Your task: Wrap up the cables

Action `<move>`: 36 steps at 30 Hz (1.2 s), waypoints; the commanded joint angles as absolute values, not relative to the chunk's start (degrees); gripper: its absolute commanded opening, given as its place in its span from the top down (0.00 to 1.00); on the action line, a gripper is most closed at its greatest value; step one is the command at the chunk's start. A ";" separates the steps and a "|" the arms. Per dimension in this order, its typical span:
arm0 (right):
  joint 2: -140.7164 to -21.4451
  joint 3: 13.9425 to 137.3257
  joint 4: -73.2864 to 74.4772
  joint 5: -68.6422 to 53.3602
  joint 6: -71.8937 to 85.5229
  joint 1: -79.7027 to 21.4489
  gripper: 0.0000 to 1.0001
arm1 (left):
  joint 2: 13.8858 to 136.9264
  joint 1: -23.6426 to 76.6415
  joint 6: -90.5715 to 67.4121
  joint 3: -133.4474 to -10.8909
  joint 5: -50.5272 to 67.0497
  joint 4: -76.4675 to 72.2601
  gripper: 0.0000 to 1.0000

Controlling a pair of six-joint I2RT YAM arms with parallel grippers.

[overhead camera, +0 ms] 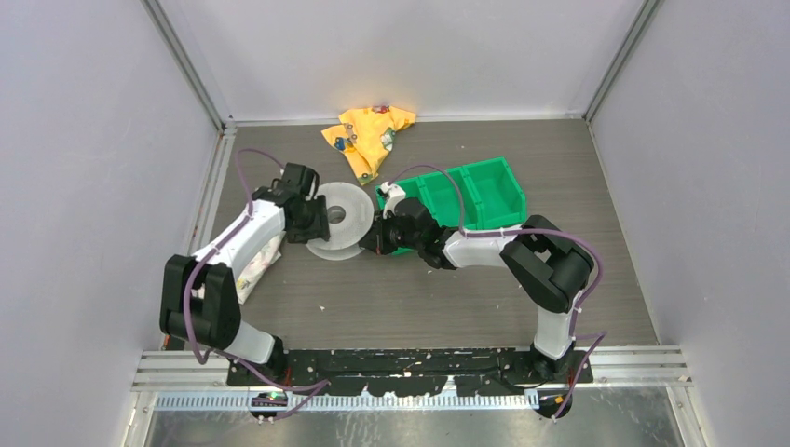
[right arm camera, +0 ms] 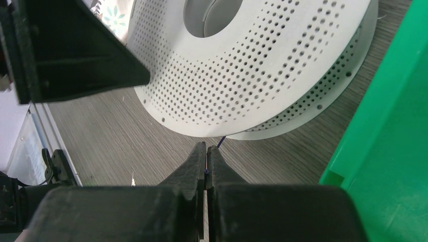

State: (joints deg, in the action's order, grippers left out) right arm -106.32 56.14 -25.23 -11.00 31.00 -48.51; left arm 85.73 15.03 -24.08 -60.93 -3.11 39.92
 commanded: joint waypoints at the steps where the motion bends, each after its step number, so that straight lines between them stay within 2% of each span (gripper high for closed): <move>1: -102.73 56.79 -27.60 -9.67 30.96 -48.34 0.99 | 82.10 15.47 -28.39 -59.32 4.80 43.85 0.46; 6: -102.66 56.78 -27.42 -9.93 30.98 -48.35 0.99 | 76.73 12.60 -29.78 -62.62 0.52 42.65 0.45; 9: -102.56 56.54 -27.42 -9.93 31.15 -48.40 0.99 | 76.05 4.99 -30.47 -60.33 6.01 35.55 0.44; 13: -102.05 56.22 -27.51 -10.04 31.16 -48.35 0.99 | 81.82 -4.90 -33.06 -57.67 16.50 26.79 0.44; 19: -101.34 55.76 -27.33 -9.53 30.76 -48.35 1.00 | 89.98 -6.72 -33.27 -59.55 18.91 22.34 0.47; 24: -101.34 55.87 -27.18 -9.58 30.94 -48.38 0.99 | 91.80 -7.63 -35.20 -57.85 21.26 18.15 0.62; 31: -101.74 56.18 -26.74 -9.54 31.17 -48.40 0.99 | 90.18 -7.92 -35.43 -54.31 21.84 17.28 0.97; 36: -102.45 56.58 -26.71 -9.97 31.55 -48.36 0.99 | 86.87 -7.91 -36.04 -50.81 22.27 17.84 1.00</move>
